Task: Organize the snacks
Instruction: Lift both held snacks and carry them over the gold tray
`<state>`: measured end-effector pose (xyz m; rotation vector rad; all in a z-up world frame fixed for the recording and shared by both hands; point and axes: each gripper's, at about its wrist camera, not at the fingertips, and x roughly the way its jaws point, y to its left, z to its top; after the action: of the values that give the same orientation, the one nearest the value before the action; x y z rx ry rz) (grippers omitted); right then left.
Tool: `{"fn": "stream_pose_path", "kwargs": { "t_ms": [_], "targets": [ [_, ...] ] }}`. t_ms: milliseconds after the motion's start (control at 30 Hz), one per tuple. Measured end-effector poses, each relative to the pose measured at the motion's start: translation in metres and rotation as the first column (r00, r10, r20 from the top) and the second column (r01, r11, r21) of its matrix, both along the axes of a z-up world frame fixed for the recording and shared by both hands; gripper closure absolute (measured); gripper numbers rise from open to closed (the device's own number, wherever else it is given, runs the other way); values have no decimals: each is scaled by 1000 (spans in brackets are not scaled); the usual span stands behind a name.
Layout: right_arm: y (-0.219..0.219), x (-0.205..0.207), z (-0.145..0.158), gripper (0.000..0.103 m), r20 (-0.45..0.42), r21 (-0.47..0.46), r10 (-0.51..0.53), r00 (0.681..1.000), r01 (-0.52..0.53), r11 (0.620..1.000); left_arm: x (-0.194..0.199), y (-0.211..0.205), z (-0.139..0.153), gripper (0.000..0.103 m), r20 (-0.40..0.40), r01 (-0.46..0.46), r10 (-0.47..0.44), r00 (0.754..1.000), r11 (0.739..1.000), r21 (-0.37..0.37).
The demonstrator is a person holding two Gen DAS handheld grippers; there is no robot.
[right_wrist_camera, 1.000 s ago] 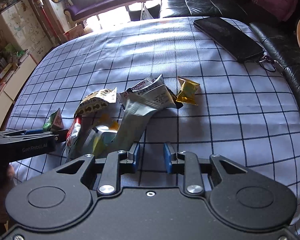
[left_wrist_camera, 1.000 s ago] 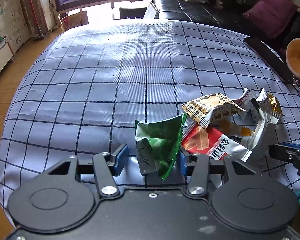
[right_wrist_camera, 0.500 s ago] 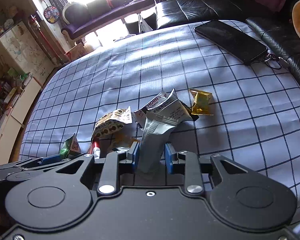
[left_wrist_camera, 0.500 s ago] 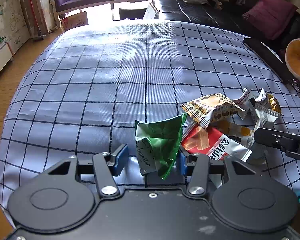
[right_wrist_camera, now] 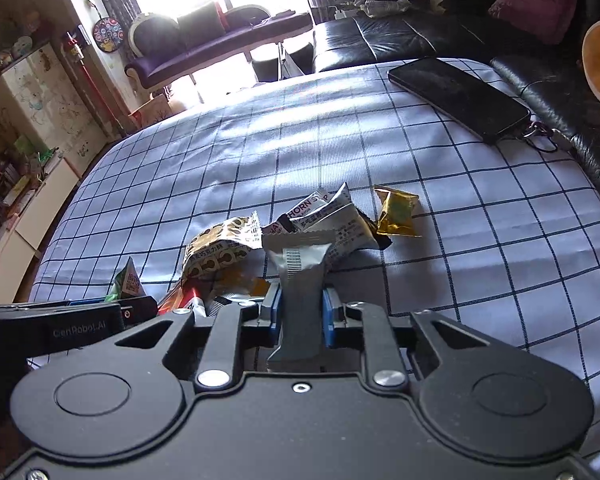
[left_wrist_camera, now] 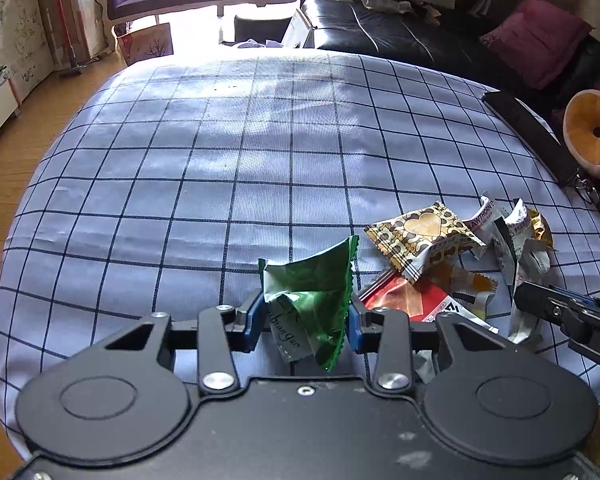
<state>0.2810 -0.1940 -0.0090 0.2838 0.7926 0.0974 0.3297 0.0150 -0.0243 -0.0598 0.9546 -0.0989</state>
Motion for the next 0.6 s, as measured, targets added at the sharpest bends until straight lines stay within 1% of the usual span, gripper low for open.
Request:
{"fn": "stream_pose_path", "kwargs": {
  "t_ms": [100,233,367,600],
  "targets": [
    [-4,-5,3,74,3,12,-6,1000,6,1000,1,-1,2,65,-3,-4,4,1000,1000,-10],
    [-10,-16,9,74,19,14,-21,1000,20,1000,-3,-3,6,65,-26,-18,18,999,999,-29],
    [-17,-28,14,74,32,35,-41,999,40,999,-18,-6,16,65,-22,-30,29,999,1000,-8],
    [-26,-56,27,74,57,54,-54,997,51,997,-59,-10,42,65,-10,-17,17,1000,1000,-17]
  ]
}}
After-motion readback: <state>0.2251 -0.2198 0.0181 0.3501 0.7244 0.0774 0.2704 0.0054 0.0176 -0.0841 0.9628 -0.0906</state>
